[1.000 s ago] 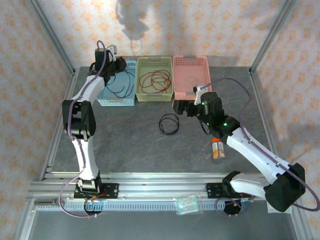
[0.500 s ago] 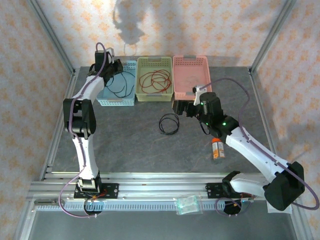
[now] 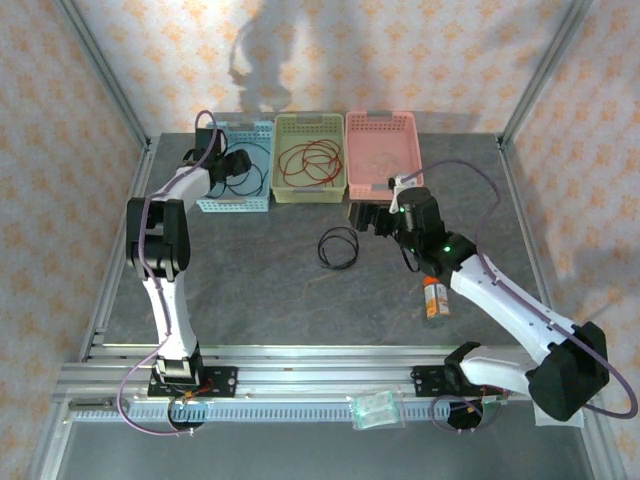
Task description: Untangle the cables
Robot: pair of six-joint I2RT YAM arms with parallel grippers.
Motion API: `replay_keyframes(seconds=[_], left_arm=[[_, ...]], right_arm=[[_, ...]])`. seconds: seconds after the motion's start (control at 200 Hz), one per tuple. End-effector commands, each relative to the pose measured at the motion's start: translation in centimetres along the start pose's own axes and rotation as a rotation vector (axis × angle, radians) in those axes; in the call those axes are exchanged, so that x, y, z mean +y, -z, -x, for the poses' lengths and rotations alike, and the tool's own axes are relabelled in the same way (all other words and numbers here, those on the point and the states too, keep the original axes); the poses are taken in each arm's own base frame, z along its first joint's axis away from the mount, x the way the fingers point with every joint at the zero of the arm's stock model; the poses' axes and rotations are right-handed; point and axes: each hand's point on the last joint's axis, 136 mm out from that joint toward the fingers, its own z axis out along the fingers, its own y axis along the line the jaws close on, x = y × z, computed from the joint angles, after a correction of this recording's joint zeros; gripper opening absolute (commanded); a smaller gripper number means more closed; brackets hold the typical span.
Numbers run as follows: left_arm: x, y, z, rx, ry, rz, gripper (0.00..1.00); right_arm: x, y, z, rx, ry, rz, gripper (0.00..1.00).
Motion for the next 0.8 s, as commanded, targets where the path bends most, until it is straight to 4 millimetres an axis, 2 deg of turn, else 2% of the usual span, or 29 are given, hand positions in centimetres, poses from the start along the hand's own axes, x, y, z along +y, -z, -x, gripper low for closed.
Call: replay_keyframes(seconds=[0.0, 0.075, 0.125, 0.145, 0.23, 0.365, 0.556, 0.661, 0.796], left_arm=[[-1.2, 4.0, 3.0, -0.119, 0.017, -0.001, 0.77], [-1.4, 5.1, 2.4, -0.124, 0.013, 0.013, 0.84], [-1.2, 5.2, 1.4, -0.105, 0.01, 0.032, 0.89], [-1.7, 6.4, 1.9, -0.124, 0.008, 0.025, 0.91], [-2.0, 7.4, 0.8, -0.108, 0.002, 0.039, 0.99], [-3.1, 9.5, -1.2, -0.103, -0.013, 0.033, 0.99], [-6.6, 13.2, -4.6, -0.12, -0.07, -0.065, 0.98], [-8.6, 14.9, -7.3, -0.115, -0.109, -0.138, 0.97], [-9.6, 16.1, -11.8, -0.085, -0.152, -0.164, 0.97]], right_arm=[[-2.2, -0.5, -0.9, 0.016, -0.026, -0.117, 1.0], [-2.5, -0.4, -1.1, 0.023, -0.042, -0.138, 1.0], [-2.8, -1.2, -2.0, 0.054, -0.042, -0.152, 1.0], [-2.9, -1.3, -2.1, 0.059, -0.047, -0.157, 1.0], [-3.3, -1.8, -2.7, 0.078, -0.06, -0.18, 0.96], [-3.3, -2.3, -3.1, 0.095, -0.069, -0.181, 0.92], [-3.5, -3.9, -5.2, 0.212, -0.071, -0.21, 0.89], [-3.9, -5.0, -6.7, 0.279, -0.068, -0.235, 0.85], [-4.3, -6.5, -8.7, 0.366, -0.063, -0.262, 0.75]])
